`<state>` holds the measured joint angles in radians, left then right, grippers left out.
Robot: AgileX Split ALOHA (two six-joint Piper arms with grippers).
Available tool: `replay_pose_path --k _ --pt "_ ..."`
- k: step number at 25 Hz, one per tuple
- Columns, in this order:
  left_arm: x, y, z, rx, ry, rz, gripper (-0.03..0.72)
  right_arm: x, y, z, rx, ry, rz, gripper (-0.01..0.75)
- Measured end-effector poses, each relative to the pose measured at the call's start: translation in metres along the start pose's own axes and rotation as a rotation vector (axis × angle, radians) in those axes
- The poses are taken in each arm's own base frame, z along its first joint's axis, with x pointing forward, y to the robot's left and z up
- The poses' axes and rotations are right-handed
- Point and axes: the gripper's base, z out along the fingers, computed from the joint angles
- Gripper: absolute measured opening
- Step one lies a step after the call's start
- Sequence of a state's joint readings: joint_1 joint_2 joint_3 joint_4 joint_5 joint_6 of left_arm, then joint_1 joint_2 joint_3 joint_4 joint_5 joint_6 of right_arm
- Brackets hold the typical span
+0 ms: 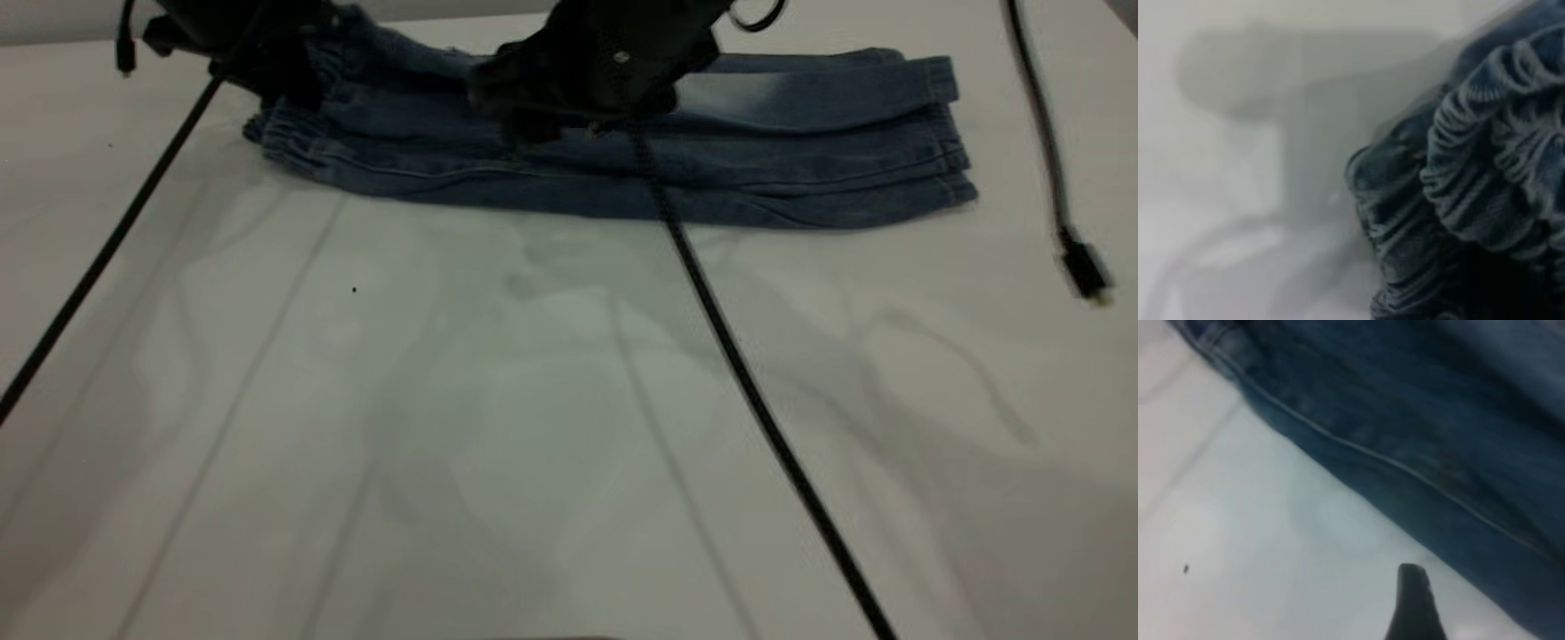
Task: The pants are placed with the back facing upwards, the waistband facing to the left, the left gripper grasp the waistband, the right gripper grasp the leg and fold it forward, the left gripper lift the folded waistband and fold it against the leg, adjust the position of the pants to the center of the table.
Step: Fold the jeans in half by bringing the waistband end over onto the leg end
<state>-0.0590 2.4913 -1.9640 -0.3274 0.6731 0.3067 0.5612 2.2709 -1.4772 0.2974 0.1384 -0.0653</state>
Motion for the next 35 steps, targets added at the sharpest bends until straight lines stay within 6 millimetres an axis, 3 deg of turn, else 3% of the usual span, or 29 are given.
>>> replay_pose_path --k 9,12,15,19,24,26,28,32,35 --pt "0.001 -0.002 0.0 0.012 0.025 0.001 0.081 -0.006 0.004 0.044 -0.017 0.0 -0.019 0.425" --pt "0.002 -0.003 0.0 0.016 0.036 0.0 0.081 -0.009 0.004 0.053 -0.018 -0.023 -0.015 0.424" --pt "0.003 -0.003 -0.001 0.019 0.046 -0.002 0.081 -0.024 0.001 0.053 -0.018 -0.089 -0.015 0.424" --pt "0.005 -0.004 -0.001 0.027 0.068 -0.003 0.081 -0.055 -0.021 0.045 0.011 -0.231 0.017 0.423" --pt "0.004 -0.005 -0.003 0.04 0.086 -0.005 0.081 -0.069 -0.067 0.041 0.079 -0.335 0.103 0.419" --pt "0.001 -0.006 -0.005 0.043 0.083 -0.003 0.081 -0.065 -0.084 0.04 0.08 -0.254 0.179 0.411" --pt "-0.003 -0.007 -0.008 0.045 0.075 0.001 0.081 -0.057 -0.089 0.039 0.058 -0.134 0.214 0.401" --pt "-0.01 -0.008 -0.014 0.05 0.057 0.008 0.081 -0.035 -0.072 0.041 -0.014 0.11 0.166 0.392" --pt "-0.014 -0.009 -0.017 0.052 0.049 0.012 0.081 -0.028 -0.057 0.041 -0.066 0.172 0.121 0.391"
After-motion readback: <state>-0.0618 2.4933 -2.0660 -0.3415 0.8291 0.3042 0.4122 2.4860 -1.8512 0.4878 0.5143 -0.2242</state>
